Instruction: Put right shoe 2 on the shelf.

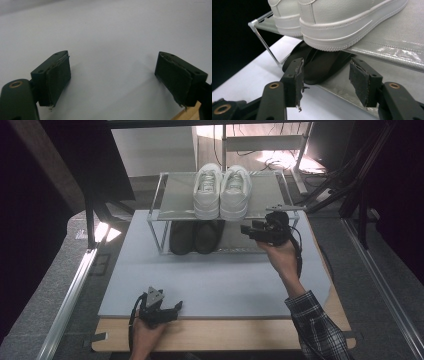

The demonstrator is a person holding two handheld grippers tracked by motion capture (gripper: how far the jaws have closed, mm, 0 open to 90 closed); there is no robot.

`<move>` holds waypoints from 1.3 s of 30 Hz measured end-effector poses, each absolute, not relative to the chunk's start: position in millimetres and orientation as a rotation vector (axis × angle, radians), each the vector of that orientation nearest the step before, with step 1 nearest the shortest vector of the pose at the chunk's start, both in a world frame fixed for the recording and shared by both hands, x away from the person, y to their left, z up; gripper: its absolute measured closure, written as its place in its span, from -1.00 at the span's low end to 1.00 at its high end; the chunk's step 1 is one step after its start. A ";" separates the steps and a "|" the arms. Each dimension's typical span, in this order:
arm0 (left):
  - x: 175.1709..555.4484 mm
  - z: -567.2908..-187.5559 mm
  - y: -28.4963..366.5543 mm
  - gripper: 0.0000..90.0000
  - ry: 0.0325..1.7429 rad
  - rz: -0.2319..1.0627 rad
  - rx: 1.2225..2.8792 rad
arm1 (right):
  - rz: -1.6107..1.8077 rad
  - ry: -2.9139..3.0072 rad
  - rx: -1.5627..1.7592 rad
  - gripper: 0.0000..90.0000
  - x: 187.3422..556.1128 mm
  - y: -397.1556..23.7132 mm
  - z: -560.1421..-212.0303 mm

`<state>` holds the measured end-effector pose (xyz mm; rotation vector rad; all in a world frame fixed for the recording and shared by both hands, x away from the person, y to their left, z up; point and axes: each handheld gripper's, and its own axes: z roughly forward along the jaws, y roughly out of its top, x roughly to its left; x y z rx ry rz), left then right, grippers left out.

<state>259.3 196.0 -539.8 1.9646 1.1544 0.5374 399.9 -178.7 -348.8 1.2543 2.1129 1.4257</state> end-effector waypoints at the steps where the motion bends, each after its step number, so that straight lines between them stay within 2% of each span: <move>1: 259.3 -539.8 196.0 -0.71 1.155 0.537 1.964 | 1.419 2.118 1.245 -0.03 398.9 -178.6 -349.1; 21: 259.3 -539.8 196.1 -0.71 1.155 0.538 1.964 | 1.338 2.187 1.121 -0.26 374.5 -186.1 -353.1; 39: 259.2 -539.8 196.0 -0.71 1.155 0.538 1.964 | 1.312 2.201 1.090 -0.45 356.3 -209.4 -366.5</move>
